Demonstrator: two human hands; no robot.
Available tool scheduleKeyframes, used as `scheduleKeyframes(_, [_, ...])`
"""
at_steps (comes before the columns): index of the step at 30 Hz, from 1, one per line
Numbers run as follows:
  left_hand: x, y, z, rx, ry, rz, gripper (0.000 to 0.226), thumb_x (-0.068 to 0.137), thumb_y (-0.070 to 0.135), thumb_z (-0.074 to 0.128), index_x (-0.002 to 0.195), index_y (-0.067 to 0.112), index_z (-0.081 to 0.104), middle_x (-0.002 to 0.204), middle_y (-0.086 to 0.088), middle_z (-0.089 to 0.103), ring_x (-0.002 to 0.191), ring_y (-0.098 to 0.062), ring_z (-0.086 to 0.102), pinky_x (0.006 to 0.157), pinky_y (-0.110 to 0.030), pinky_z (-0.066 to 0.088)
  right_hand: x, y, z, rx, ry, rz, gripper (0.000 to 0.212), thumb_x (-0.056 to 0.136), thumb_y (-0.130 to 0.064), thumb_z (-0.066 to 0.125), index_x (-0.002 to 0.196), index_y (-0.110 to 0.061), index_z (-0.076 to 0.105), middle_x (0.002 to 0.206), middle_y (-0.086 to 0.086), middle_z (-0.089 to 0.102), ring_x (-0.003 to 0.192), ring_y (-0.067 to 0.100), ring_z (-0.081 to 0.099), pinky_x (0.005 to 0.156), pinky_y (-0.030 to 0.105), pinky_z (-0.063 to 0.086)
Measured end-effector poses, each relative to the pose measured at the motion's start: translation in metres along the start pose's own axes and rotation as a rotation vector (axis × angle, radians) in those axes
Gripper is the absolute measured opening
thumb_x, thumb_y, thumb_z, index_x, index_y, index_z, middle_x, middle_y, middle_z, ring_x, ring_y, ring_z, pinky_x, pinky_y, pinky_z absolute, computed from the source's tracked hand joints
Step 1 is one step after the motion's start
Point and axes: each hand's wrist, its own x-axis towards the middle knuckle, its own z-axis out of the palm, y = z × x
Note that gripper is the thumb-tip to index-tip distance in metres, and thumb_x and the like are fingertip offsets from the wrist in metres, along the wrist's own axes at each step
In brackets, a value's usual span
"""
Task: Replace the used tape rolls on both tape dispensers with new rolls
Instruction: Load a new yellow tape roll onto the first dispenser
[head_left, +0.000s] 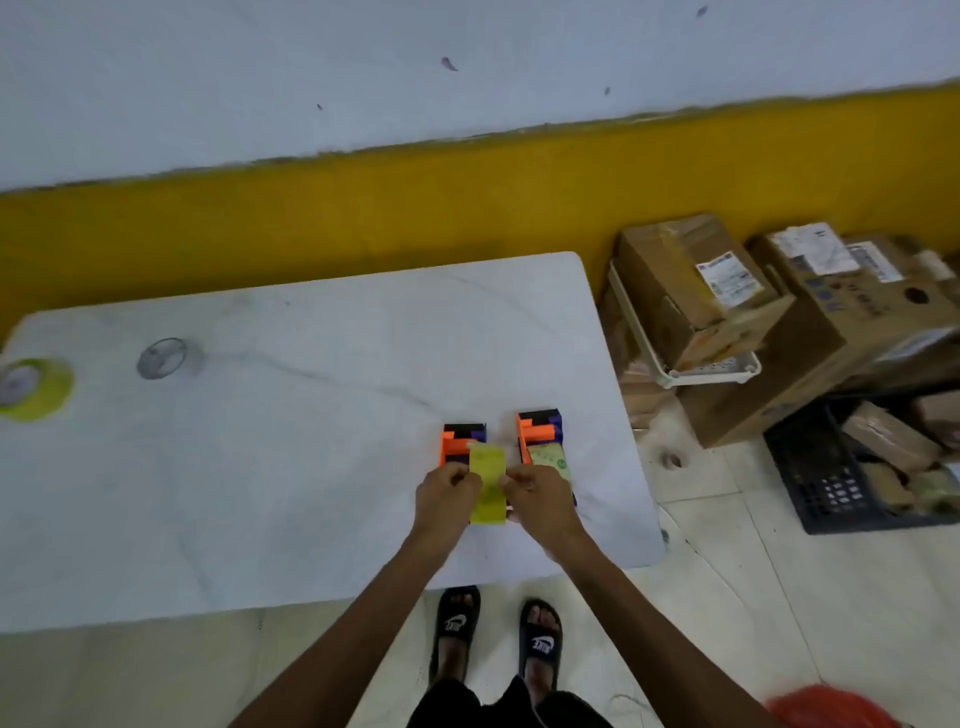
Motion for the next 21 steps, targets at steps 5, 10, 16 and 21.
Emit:
scheduleKeyframes(5, [-0.007,0.0,0.003,-0.017,0.041,0.003,0.014,0.083,0.012,0.051,0.075,0.008,0.061,0.068,-0.002,0.054,0.067,-0.021,0.048,0.061,-0.035,0.04,0.002,-0.002,-0.004,-0.04,-0.032,-0.002,0.026,0.091,-0.018,0.054,0.084,0.001,0.07,0.084,0.023,0.069,0.087,0.036,0.067,0.084,0.054,0.055])
scheduleKeyframes(10, [-0.008,-0.005,-0.022,-0.099,0.261,0.021,0.023,0.09,0.012,0.05,0.111,0.016,0.061,0.096,-0.004,0.065,0.079,-0.018,0.06,0.063,-0.027,0.047,0.002,-0.005,-0.006,-0.008,-0.032,0.02,0.02,0.091,-0.016,0.056,0.089,-0.006,0.073,0.086,0.02,0.072,0.088,0.035,0.068,0.084,0.056,0.055])
scheduleKeyframes(16, [0.007,-0.03,-0.043,-0.03,0.221,-0.049,0.039,0.094,0.009,0.046,0.132,0.008,0.052,0.091,-0.003,0.064,0.074,-0.015,0.057,0.061,-0.025,0.046,0.003,-0.007,-0.003,-0.085,-0.042,0.003,0.023,0.088,-0.011,0.053,0.077,0.0,0.069,0.066,0.008,0.061,0.075,0.034,0.063,0.081,0.054,0.056])
scheduleKeyframes(21, [0.007,-0.043,-0.03,-0.003,0.078,-0.084,0.051,0.092,0.01,0.052,0.142,0.011,0.04,0.083,0.006,0.057,0.072,-0.009,0.055,0.057,-0.019,0.044,0.002,-0.007,0.003,-0.09,-0.001,0.019,0.022,0.089,-0.009,0.053,0.082,0.006,0.068,0.075,0.023,0.064,0.075,0.037,0.061,0.081,0.054,0.055])
